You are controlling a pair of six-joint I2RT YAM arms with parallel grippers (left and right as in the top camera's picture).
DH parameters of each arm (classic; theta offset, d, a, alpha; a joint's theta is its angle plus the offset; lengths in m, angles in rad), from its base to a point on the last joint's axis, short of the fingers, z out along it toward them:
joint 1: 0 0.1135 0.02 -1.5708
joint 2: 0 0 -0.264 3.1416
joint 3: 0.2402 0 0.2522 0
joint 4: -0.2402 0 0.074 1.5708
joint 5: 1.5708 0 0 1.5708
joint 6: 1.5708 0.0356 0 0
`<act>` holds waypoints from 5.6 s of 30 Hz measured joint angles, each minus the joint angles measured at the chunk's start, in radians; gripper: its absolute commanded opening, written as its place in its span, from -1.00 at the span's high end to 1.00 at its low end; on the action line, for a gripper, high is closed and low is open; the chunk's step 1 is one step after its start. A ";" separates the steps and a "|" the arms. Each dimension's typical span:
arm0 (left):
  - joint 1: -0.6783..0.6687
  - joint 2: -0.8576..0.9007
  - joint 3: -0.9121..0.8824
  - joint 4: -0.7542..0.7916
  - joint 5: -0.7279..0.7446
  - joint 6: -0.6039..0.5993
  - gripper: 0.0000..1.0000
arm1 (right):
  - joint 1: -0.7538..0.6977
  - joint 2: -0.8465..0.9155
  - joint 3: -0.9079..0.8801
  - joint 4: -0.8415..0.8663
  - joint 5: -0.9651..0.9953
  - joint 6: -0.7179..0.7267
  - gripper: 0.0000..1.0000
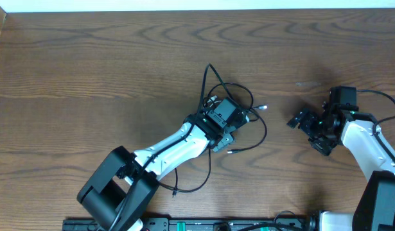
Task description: Untangle cables
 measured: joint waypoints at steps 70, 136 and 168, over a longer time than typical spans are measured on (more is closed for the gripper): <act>0.591 0.108 -0.002 0.449 1.547 -0.769 0.85 | 0.533 0.000 -0.003 0.640 -0.592 -0.274 0.16; 0.551 0.109 -0.001 0.033 1.328 -0.445 -0.13 | 0.591 -0.002 0.000 0.598 -0.072 0.183 0.98; 0.389 0.109 -0.001 0.182 0.991 -0.301 0.84 | 0.576 0.039 0.000 0.595 -0.064 0.262 0.97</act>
